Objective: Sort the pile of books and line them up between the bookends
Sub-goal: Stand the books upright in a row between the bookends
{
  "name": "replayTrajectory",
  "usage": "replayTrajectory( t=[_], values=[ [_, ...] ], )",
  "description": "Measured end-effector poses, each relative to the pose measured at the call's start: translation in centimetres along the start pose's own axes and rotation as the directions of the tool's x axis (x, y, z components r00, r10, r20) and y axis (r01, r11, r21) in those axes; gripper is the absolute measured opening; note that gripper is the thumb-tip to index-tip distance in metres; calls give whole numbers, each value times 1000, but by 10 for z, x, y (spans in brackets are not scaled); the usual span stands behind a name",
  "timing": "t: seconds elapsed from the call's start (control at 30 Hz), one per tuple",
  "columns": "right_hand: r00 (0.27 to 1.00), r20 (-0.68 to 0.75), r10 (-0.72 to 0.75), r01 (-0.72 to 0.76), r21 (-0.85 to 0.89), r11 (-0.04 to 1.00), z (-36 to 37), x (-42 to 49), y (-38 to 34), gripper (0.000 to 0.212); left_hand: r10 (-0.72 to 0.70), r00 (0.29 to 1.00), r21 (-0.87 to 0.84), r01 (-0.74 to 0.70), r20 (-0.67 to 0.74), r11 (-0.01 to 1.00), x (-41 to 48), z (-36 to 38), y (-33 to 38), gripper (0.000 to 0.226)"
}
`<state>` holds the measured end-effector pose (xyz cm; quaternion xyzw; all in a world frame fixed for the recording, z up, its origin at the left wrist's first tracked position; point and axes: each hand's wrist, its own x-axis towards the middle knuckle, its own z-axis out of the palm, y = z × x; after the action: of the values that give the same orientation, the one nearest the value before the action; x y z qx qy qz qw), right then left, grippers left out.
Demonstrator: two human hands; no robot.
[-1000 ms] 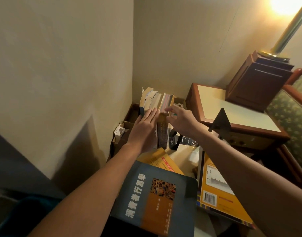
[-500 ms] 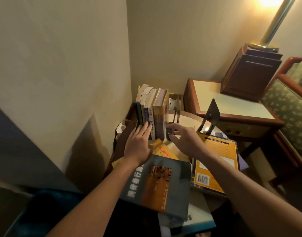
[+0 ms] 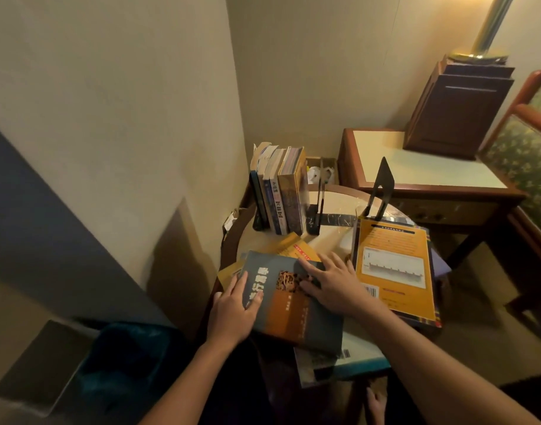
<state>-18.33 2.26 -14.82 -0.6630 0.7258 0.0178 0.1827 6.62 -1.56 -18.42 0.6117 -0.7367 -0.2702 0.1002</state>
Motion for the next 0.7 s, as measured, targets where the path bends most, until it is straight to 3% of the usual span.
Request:
replayTrajectory(
  t=[0.1, 0.27, 0.5, 0.7],
  values=[
    [1000, 12, 6, -6, 16, 1000, 1, 0, 1, 63, -46, 998, -9, 47, 45, 999, -5, 0, 2, 70],
    [1000, -22, -9, 9, 10, 1000, 8, 1, 7, 64, -68, 993, -189, 86, 102, 978, -7, -7, 0, 76],
    [999, -44, 24, -21, 69, 997, 10, -2, 8, 62, 24, 980, -283, 33, 197, 959, -2, -38, -7, 67],
    [998, -52, 40, -35, 86, 996, 6, 1, 13, 62, 132, 941, -516, 52, 313, 855, 2, -60, 4, 60]
  ],
)
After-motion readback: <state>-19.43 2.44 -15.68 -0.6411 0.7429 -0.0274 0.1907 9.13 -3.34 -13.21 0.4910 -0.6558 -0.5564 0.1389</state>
